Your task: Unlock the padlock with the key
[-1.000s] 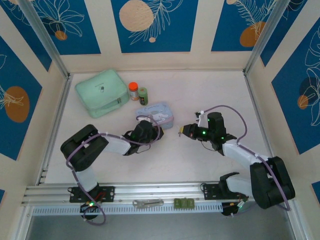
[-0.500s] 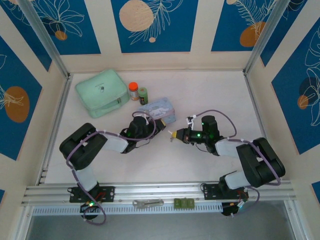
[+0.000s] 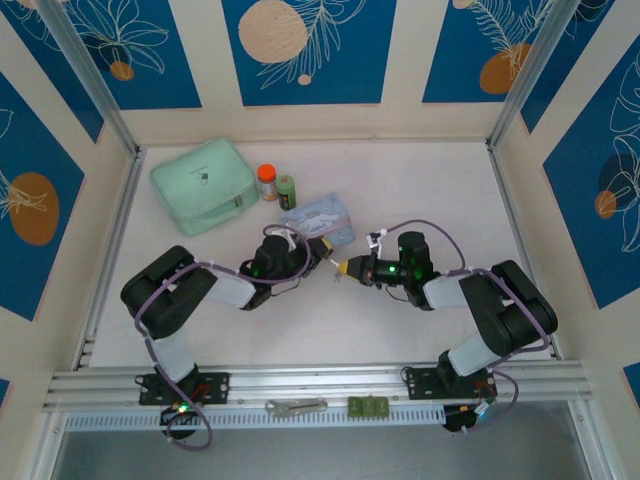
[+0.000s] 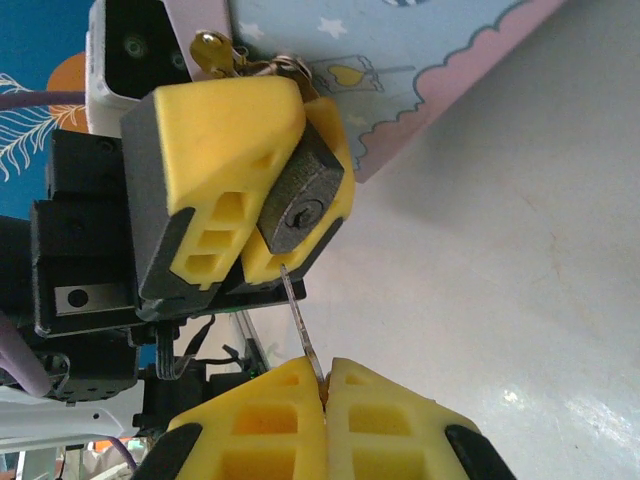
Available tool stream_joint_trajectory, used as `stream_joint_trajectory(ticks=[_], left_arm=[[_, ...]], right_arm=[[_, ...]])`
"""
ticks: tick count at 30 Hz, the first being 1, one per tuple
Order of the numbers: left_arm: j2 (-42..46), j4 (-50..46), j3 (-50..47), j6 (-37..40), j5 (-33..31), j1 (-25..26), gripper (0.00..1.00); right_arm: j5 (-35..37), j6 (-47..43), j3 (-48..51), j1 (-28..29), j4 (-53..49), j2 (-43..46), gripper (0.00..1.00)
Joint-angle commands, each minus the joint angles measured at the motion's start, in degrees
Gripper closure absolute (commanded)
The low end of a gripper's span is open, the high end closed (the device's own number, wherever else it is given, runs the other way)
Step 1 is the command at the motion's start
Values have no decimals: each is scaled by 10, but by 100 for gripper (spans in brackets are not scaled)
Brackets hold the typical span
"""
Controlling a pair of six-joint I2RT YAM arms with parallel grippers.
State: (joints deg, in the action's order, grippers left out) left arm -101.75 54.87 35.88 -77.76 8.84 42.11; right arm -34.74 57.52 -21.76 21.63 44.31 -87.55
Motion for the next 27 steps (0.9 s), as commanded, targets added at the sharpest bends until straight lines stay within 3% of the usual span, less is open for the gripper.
stream_joint_trajectory(ticks=[1, 15, 27], left_arm=[[-8, 51, -1, -8, 10, -4, 100], [6, 61, -9, -12, 22, 6, 100], [1, 90, -9, -17, 25, 14, 100]], right_arm=[[-2, 3, -13, -3, 13, -1, 100], [5, 10, -28, -4, 48, -30, 100], [26, 91, -39, 23, 114, -50, 100]])
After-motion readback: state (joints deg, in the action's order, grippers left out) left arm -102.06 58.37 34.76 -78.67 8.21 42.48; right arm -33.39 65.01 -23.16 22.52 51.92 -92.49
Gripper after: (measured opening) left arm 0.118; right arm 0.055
